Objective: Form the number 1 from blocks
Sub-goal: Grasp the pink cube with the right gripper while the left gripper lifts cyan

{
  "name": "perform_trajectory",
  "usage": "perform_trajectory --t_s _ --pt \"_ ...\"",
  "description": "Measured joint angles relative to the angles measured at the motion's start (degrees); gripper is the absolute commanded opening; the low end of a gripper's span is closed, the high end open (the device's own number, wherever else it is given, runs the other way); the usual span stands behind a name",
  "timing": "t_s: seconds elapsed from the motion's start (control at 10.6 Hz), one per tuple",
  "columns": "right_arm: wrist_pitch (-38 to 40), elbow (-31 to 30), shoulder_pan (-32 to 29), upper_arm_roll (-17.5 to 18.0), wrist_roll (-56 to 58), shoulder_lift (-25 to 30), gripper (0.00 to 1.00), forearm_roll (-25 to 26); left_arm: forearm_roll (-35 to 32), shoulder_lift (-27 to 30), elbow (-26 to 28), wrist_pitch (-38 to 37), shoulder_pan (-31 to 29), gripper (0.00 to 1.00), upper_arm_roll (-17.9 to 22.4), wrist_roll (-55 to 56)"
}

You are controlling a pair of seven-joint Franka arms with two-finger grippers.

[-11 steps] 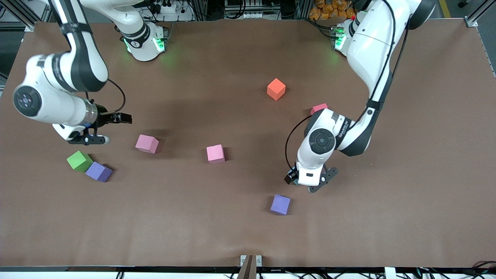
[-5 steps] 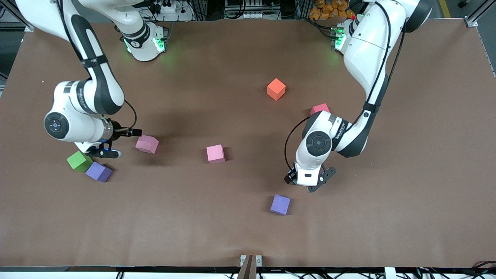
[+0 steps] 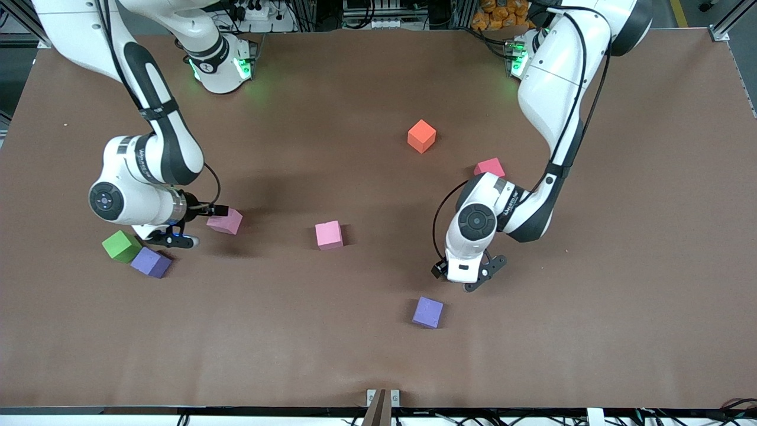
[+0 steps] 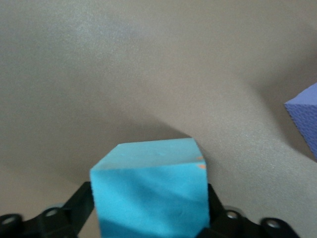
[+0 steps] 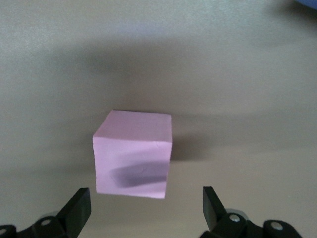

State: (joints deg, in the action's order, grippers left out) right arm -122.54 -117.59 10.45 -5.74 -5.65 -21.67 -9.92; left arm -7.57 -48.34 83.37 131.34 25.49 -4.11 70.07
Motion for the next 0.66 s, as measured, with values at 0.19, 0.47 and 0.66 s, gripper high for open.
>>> perform_trajectory --t_s 0.19,0.47,0.66 --pt "-2.0 0.0 0.7 0.0 -0.8 -1.4 1.00 0.0 -0.2 0.0 -0.2 0.1 0.2 0.00 0.0 0.0" --pt "-4.4 0.0 1.1 0.0 -1.4 -3.1 1.00 0.0 -0.2 0.0 -0.3 0.1 0.2 0.00 0.2 0.0" --pt "-5.7 0.0 1.2 0.0 -1.5 -4.0 1.00 0.0 -0.2 0.0 -0.6 0.1 0.2 0.00 0.4 0.0"
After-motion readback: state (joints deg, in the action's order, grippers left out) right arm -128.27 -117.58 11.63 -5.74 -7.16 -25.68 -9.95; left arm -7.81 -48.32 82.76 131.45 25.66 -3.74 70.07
